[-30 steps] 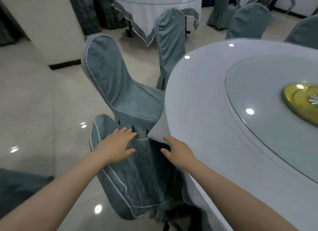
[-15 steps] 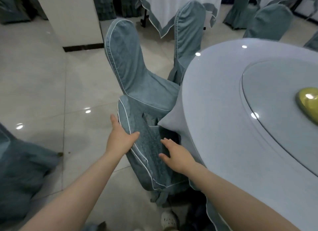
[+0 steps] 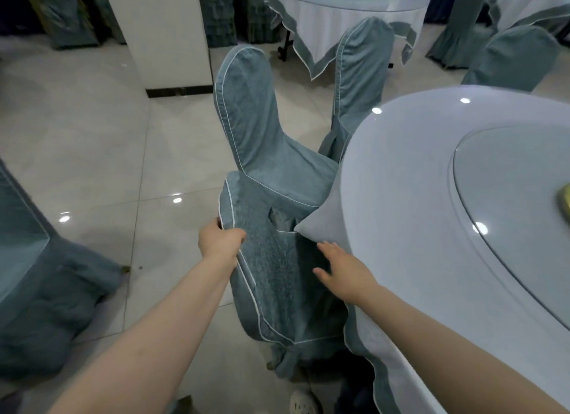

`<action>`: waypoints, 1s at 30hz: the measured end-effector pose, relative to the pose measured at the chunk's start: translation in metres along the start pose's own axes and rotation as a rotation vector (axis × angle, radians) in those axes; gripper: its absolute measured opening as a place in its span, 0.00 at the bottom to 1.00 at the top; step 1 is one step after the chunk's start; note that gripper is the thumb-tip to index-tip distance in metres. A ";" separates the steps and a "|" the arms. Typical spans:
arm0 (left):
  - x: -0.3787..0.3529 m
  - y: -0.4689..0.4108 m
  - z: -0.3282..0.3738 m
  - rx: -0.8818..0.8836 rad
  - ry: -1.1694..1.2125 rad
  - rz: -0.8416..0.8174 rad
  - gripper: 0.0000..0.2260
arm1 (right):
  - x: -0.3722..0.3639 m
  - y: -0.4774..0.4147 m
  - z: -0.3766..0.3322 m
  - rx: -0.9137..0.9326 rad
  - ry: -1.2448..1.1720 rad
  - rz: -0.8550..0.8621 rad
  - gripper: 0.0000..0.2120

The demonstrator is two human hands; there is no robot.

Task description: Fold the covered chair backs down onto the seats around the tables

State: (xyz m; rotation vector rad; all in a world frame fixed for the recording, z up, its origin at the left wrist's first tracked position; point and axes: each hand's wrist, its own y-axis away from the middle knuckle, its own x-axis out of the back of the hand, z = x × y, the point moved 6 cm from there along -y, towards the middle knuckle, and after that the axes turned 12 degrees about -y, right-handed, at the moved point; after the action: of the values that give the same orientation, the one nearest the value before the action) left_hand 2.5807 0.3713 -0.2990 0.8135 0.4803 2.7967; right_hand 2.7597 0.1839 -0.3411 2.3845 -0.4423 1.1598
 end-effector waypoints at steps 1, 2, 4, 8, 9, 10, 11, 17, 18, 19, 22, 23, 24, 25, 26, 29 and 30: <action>0.005 -0.003 -0.001 0.006 -0.009 0.009 0.12 | 0.001 0.001 0.006 -0.015 0.008 0.002 0.31; 0.011 -0.006 -0.003 0.014 -0.018 0.022 0.11 | 0.001 0.003 0.010 -0.026 0.010 0.000 0.30; 0.024 -0.013 -0.010 0.030 -0.031 0.046 0.10 | 0.000 0.004 0.016 -0.045 0.007 -0.009 0.30; 0.058 -0.020 -0.032 0.067 -0.004 0.077 0.10 | -0.005 0.002 0.009 -0.029 0.026 -0.017 0.30; 0.067 -0.020 -0.038 0.074 0.003 0.090 0.11 | -0.007 0.001 0.004 -0.022 0.032 -0.024 0.30; 0.077 -0.020 -0.044 0.078 0.004 0.109 0.11 | -0.009 0.000 -0.001 -0.016 0.038 -0.031 0.30; 0.087 -0.019 -0.049 0.082 0.003 0.133 0.11 | -0.012 0.000 -0.006 -0.009 0.045 -0.042 0.30; 0.137 -0.012 -0.073 0.097 0.027 0.221 0.11 | -0.029 0.002 -0.037 0.063 0.068 -0.086 0.30; 0.145 -0.012 -0.078 0.105 0.039 0.232 0.11 | -0.032 0.002 -0.043 0.076 0.070 -0.087 0.30; 0.151 -0.012 -0.083 0.112 0.047 0.240 0.11 | -0.033 0.003 -0.048 0.085 0.071 -0.085 0.30; 0.167 -0.016 -0.094 0.128 0.039 0.254 0.10 | -0.038 0.003 -0.060 0.114 0.079 -0.087 0.30; 0.171 -0.018 -0.096 0.126 0.034 0.248 0.09 | -0.039 0.003 -0.063 0.116 0.084 -0.094 0.30; 0.174 -0.019 -0.098 0.116 0.033 0.238 0.09 | -0.041 0.003 -0.065 0.116 0.088 -0.101 0.30; 0.176 -0.021 -0.100 0.101 0.030 0.228 0.10 | -0.042 0.002 -0.067 0.115 0.092 -0.107 0.30; 0.177 -0.023 -0.101 0.086 0.021 0.221 0.11 | -0.043 0.002 -0.068 0.117 0.094 -0.112 0.31; 0.179 -0.026 -0.100 0.049 -0.021 0.206 0.10 | -0.046 0.001 -0.069 0.123 0.096 -0.112 0.30; 0.177 -0.028 -0.099 0.034 -0.040 0.202 0.10 | -0.046 -0.001 -0.066 0.118 0.095 -0.111 0.30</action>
State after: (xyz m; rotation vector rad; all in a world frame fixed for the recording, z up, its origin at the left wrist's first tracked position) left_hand 2.3814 0.4192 -0.3016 0.9743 0.4641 2.9554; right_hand 2.6891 0.2232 -0.3423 2.4072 -0.2122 1.2734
